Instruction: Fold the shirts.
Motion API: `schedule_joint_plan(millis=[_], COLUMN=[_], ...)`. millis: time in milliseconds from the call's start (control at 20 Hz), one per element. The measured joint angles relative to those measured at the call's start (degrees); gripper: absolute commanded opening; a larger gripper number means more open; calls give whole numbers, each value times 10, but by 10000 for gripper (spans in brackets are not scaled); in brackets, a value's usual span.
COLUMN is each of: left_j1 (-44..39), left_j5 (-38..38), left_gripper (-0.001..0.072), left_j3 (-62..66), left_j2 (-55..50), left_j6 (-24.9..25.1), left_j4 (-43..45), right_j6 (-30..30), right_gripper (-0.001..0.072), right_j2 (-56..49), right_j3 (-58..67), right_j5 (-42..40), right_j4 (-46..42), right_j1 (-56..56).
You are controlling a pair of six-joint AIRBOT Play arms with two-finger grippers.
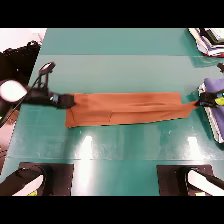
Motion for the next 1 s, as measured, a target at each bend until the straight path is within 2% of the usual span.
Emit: schedule_joint_plan(millis=[150, 200, 250, 300, 350, 600, 650, 700, 750, 800, 1000], left_j1=[0, 0, 0, 0, 0, 2, 2, 2, 2, 2, 3], left_j5=[43, 51, 57, 65, 66, 37, 23, 9, -6, -16, -33], left_gripper=[32, 48, 282, 527, 548, 541, 541, 458, 190, 39, 38], left_j3=[72, 91, 110, 124, 136, 191, 201, 210, 216, 221, 229], left_j2=[-124, -157, -187, -209, -226, -256, -257, -259, -260, -261, -262], left_j6=[14, 16, 17, 19, 19, 23, 23, 23, 23, 24, 30], left_j4=[12, 14, 16, 16, 18, 25, 25, 25, 23, 20, -1], right_j6=[4, 5, 6, 5, 5, -5, -9, -14, -19, -21, -36], right_gripper=[24, 176, 363, 407, 408, 416, 518, 625, 628, 627, 625], right_j2=[-104, -133, -162, -185, -208, -262, -266, -268, -270, -271, -276], right_j3=[67, 87, 107, 125, 144, 192, 195, 197, 198, 198, 150], right_j5=[-8, -9, -11, -12, -12, 8, 17, 27, 35, 42, 48], right_j4=[23, 33, 44, 56, 70, 105, 108, 110, 113, 114, 121], right_j1=[6, 7, 8, 8, 7, -22, -33, -43, -56, -68, -103])
